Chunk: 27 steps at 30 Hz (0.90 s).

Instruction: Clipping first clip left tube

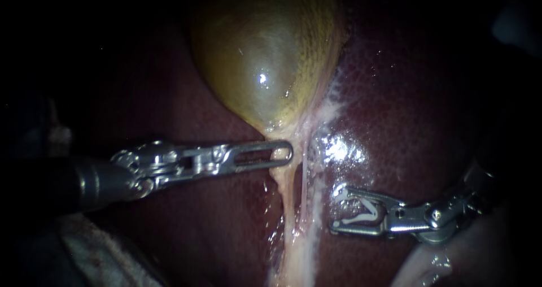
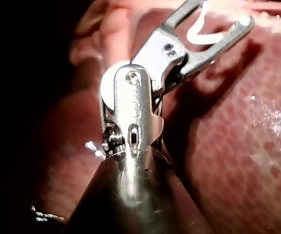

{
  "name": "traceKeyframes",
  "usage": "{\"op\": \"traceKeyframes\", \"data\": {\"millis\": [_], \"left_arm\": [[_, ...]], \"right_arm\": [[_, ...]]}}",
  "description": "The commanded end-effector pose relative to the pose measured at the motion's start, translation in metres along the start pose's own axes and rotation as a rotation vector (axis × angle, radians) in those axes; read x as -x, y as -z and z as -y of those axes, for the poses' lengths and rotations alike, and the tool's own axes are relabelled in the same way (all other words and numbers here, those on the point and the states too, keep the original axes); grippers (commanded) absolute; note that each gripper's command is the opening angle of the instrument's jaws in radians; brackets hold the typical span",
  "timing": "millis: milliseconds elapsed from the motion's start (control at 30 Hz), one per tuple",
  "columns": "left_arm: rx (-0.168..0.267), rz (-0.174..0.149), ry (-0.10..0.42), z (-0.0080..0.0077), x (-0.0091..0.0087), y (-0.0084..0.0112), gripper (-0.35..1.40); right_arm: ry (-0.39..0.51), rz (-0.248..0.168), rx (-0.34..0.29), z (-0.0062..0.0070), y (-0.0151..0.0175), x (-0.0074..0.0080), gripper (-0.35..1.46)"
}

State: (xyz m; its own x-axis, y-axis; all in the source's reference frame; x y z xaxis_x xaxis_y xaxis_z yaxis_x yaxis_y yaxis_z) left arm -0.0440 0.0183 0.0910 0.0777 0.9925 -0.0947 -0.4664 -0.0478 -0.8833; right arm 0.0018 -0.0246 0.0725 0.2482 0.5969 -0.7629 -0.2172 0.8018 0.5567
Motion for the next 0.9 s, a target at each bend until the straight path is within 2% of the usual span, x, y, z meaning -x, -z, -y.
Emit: {"op": "traceKeyframes", "data": {"millis": [33, 333, 633, 900], "left_arm": [[0.003, 0.003, 0.001, -0.0001, 0.0000, 0.0001, -0.35], [0.003, 0.007, 0.007, -0.0012, -0.0003, 0.0007, -0.35], [0.003, 0.007, 0.008, -0.0013, -0.0003, 0.0008, -0.35], [0.003, 0.007, 0.008, -0.0014, -0.0003, 0.0008, -0.35]], "right_arm": [[0.000, 0.000, 0.000, 0.0000, 0.0000, 0.0000, 0.46], [0.000, 0.000, 0.000, 0.0000, -0.0001, 0.0000, 0.46], [-0.004, -0.004, 0.005, 0.0003, -0.0009, -0.0001, 0.45], [-0.021, -0.004, 0.019, 0.0009, -0.0029, -0.0003, 0.45]]}}
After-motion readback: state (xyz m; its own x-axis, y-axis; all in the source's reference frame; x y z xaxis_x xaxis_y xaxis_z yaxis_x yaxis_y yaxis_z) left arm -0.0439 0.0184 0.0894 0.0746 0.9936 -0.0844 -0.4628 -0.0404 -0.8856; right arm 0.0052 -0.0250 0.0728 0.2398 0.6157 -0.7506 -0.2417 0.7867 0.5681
